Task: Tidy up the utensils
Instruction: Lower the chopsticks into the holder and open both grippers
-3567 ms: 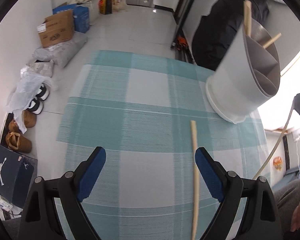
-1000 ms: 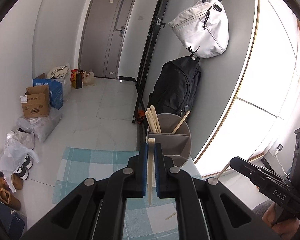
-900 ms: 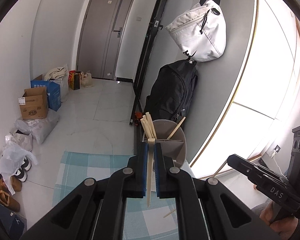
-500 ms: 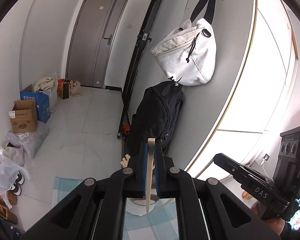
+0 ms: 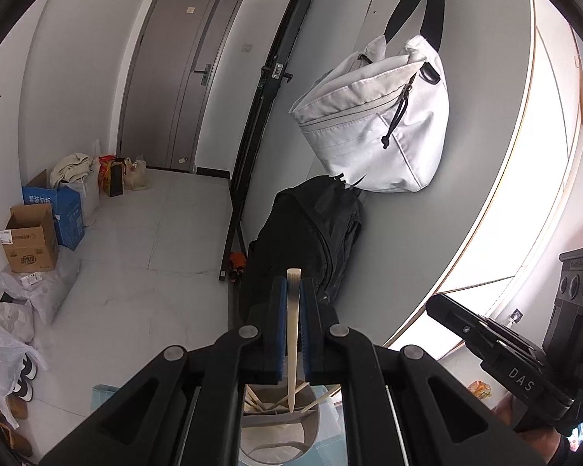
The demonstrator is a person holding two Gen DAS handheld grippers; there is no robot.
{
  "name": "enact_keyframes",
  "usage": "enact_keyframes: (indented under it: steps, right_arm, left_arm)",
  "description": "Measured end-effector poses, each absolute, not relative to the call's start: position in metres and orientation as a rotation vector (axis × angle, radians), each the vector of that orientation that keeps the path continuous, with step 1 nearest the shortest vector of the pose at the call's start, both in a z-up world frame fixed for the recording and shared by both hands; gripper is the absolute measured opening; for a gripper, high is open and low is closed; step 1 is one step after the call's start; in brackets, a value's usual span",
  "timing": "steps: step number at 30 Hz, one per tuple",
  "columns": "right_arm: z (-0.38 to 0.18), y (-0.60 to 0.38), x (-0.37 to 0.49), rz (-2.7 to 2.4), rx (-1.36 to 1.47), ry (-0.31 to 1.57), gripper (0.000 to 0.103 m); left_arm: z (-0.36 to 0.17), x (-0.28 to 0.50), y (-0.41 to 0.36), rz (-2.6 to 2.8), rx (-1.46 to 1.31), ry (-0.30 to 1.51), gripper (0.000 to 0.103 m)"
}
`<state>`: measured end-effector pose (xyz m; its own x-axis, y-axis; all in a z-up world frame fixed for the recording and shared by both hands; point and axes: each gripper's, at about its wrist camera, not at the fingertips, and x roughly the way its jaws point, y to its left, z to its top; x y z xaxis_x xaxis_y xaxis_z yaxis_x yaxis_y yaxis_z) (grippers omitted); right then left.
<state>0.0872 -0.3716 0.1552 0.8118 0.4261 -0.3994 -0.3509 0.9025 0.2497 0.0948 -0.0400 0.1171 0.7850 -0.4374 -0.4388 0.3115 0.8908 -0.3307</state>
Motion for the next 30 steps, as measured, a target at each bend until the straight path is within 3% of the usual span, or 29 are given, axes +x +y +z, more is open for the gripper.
enact_keyframes:
  steps: [30]
  right_arm:
    - [0.064,-0.335,0.143,0.441,0.066,0.693,0.005]
  left_arm:
    - [0.034,0.131,-0.056,-0.490,-0.187,0.756,0.002]
